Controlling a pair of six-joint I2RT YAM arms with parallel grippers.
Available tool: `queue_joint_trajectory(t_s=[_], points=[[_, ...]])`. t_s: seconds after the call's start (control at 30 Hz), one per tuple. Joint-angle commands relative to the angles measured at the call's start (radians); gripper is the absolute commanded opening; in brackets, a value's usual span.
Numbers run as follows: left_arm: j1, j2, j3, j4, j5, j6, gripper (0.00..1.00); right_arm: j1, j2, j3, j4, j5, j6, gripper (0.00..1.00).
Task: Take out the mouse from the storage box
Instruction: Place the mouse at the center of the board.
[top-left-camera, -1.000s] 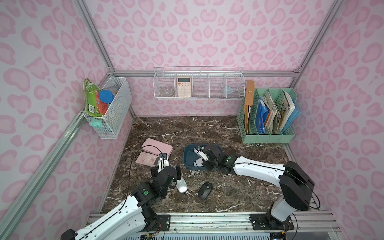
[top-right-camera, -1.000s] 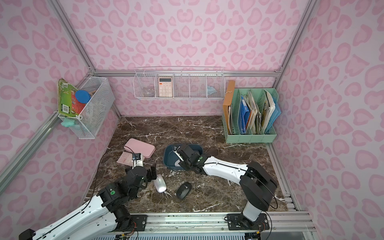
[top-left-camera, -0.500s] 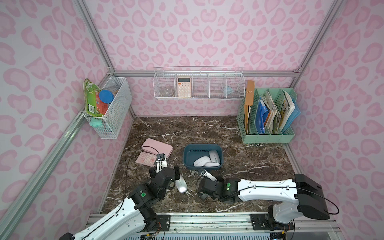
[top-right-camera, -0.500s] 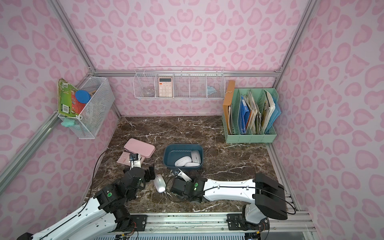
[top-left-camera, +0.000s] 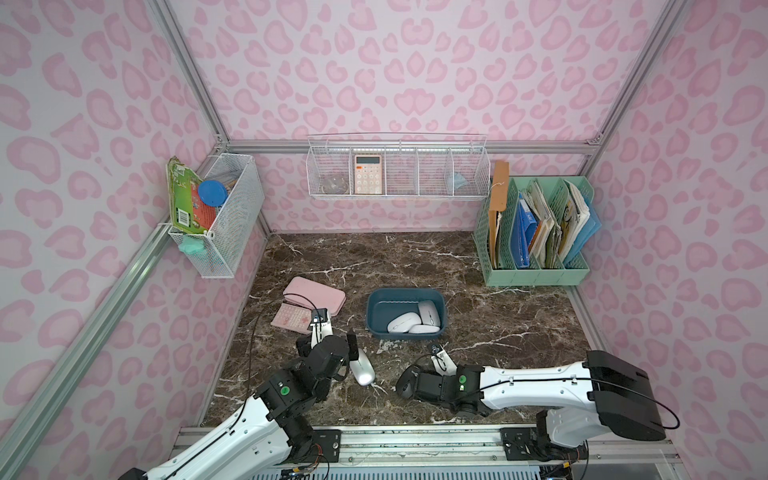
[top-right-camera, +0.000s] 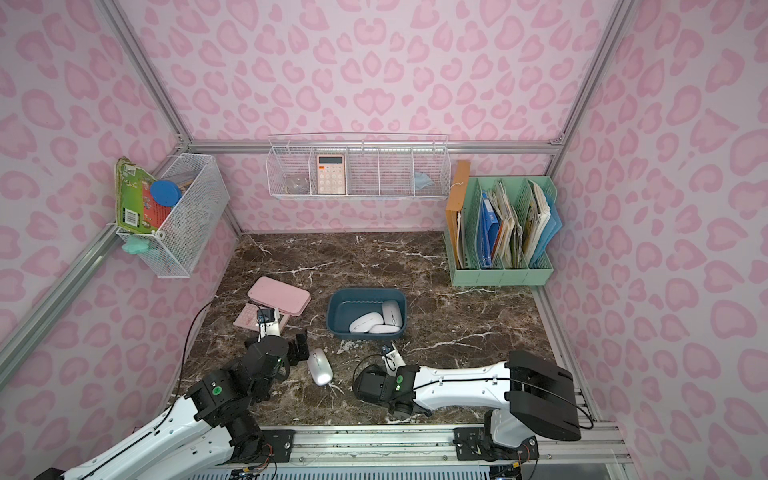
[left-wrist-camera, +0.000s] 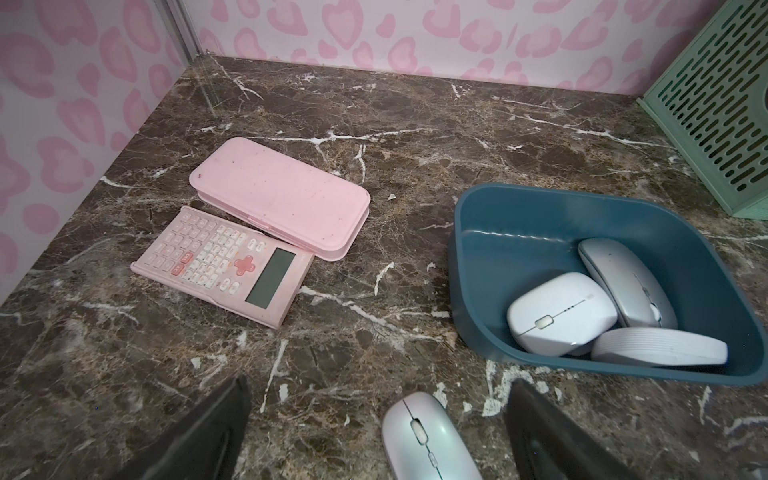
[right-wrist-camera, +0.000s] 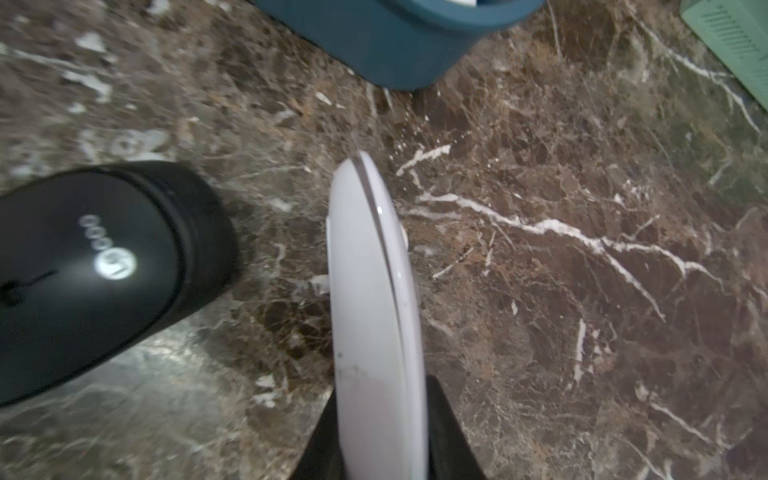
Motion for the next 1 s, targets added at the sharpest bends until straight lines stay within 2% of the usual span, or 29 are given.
queue_joint_trajectory(t_s=[0.0, 0.17, 0.33, 0.6, 0.8, 0.97], points=[[0.001, 0.010, 0.002, -0.001, -0.015, -0.003, 0.99, -0.015, 0.035, 0.015, -0.046, 0.040, 0.070, 0.05], [0.001, 0.034, 0.006, 0.002, -0.018, -0.002, 0.99, -0.024, 0.093, 0.025, -0.035, 0.053, 0.068, 0.05], [0.001, 0.040, 0.007, 0.008, -0.015, 0.001, 0.99, -0.022, 0.152, 0.049, -0.031, 0.066, 0.054, 0.11], [0.001, 0.048, 0.006, 0.015, -0.015, 0.006, 0.99, -0.013, 0.156, 0.065, 0.035, 0.035, -0.012, 0.43], [0.001, 0.048, 0.007, 0.014, -0.013, 0.006, 0.99, -0.010, 0.115, 0.064, 0.085, 0.004, -0.054, 0.58], [0.001, 0.064, 0.011, 0.021, -0.004, 0.010, 0.99, -0.012, 0.046, 0.049, 0.161, -0.040, -0.103, 0.64]])
